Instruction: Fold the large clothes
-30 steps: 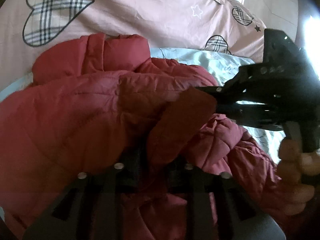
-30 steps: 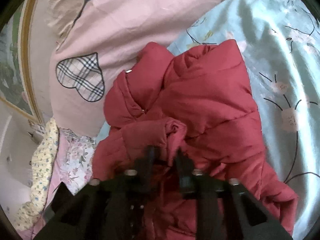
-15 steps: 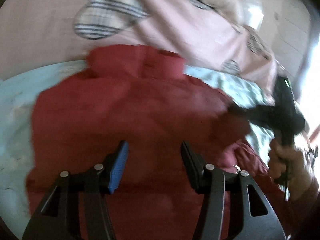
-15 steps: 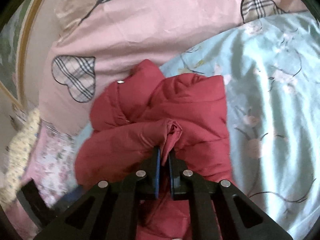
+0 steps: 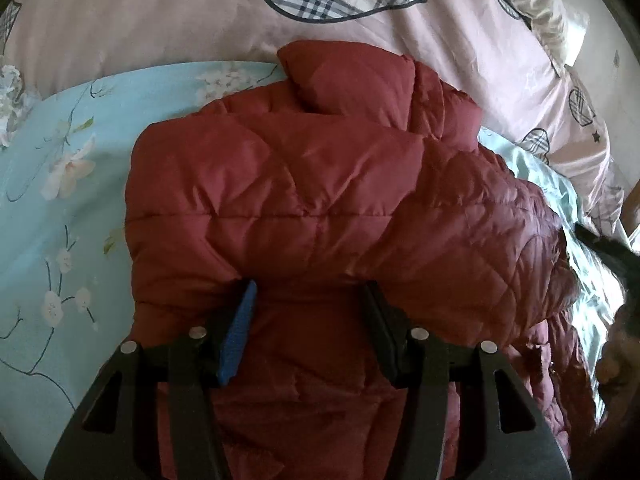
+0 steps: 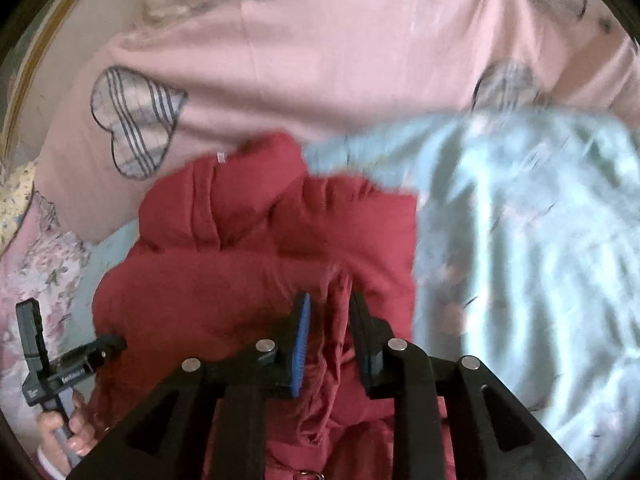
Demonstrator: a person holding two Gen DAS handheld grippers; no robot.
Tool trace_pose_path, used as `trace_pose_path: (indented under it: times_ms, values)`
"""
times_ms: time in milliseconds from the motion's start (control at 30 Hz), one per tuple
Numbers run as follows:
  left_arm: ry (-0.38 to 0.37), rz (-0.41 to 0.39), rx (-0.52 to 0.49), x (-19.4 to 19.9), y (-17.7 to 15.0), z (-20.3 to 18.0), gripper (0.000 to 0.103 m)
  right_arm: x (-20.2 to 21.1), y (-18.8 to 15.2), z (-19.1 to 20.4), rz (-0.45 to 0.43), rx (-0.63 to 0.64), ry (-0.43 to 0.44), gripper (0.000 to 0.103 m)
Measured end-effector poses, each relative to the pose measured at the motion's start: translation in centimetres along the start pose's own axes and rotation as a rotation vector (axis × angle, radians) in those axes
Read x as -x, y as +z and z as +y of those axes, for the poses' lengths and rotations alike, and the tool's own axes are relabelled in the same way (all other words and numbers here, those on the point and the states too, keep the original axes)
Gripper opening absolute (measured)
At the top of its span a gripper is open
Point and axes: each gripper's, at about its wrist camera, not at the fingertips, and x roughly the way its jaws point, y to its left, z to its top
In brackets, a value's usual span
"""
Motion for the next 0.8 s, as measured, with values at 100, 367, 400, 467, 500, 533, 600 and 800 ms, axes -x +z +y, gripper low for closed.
trace_pose_path:
  times_ms: [100, 367, 400, 467, 500, 533, 600, 800]
  values:
    - [-0.001, -0.001, 0.005, 0.0, -0.1, 0.3, 0.053, 0.6, -0.2, 2.3, 0.011, 0.061, 0.072, 0.033]
    - [0.024, -0.008, -0.015, 0.6, 0.0, 0.2, 0.053, -5.5, -4.2, 4.8, 0.2, 0.181, 0.013, 0.031]
    - [0.017, -0.018, -0.018, 1.2, 0.0, 0.4, 0.053, -6.1, -4.7, 4.3, 0.211, 0.187, -0.006, 0.031]
    - [0.01, -0.042, -0.008, 2.2, -0.1, 1.0, 0.053, -6.6, -5.1, 3.4, 0.205, 0.183, -0.028, 0.031]
    - [0.019, -0.048, -0.002, 2.4, -0.2, 1.3, 0.053, -6.7, -5.2, 2.8, 0.203, 0.167, -0.024, 0.031]
    - [0.036, -0.048, 0.005, 2.4, -0.2, 1.7, 0.053, -6.5, -5.2, 2.1, 0.204, 0.146, -0.014, 0.031]
    - [0.059, -0.013, 0.022, 1.4, -0.4, 2.7, 0.053, -6.6, -5.2, 1.9, 0.206, 0.141, -0.02, 0.031]
    - [0.054, 0.014, 0.033, -0.3, -0.8, 3.3, 0.053, -7.3, -5.5, 2.0, 0.217, 0.157, -0.034, 0.031]
